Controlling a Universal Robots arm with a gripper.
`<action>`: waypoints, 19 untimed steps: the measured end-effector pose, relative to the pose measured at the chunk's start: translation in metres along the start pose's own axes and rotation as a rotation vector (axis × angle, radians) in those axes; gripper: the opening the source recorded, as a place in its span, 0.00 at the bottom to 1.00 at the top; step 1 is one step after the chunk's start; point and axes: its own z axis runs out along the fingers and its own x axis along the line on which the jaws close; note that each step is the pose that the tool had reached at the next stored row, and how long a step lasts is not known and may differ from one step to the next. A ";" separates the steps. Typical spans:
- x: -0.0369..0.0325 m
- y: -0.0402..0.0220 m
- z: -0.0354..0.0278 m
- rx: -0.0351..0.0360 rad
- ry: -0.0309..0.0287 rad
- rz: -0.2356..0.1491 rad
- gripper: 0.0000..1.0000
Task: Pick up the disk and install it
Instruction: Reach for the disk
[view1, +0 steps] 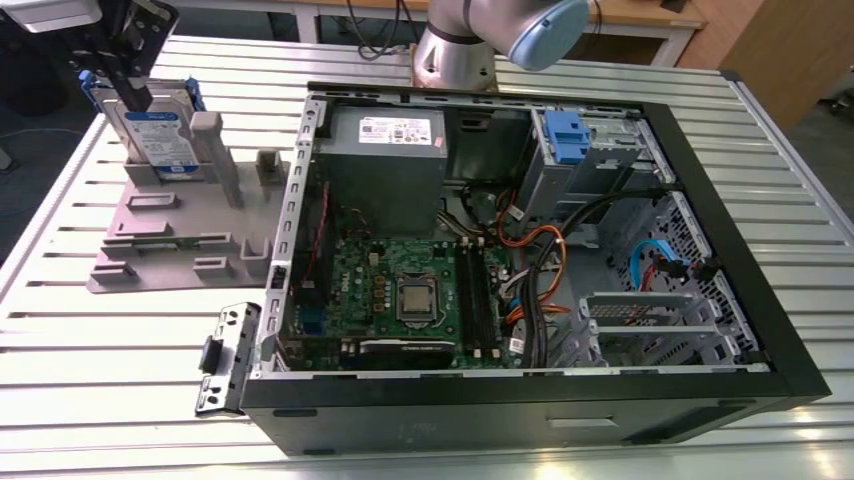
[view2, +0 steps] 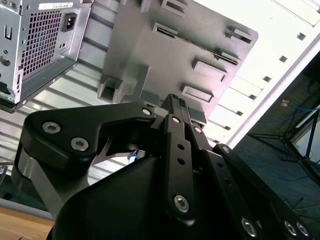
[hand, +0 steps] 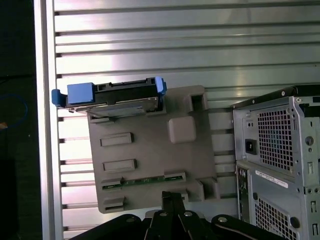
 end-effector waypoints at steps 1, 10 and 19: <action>0.0003 0.0000 0.0001 0.0001 0.0000 0.000 0.10; 0.0021 -0.0002 0.0006 0.0001 0.0000 0.000 0.10; 0.0039 -0.0003 0.0011 0.0001 0.0001 0.000 0.10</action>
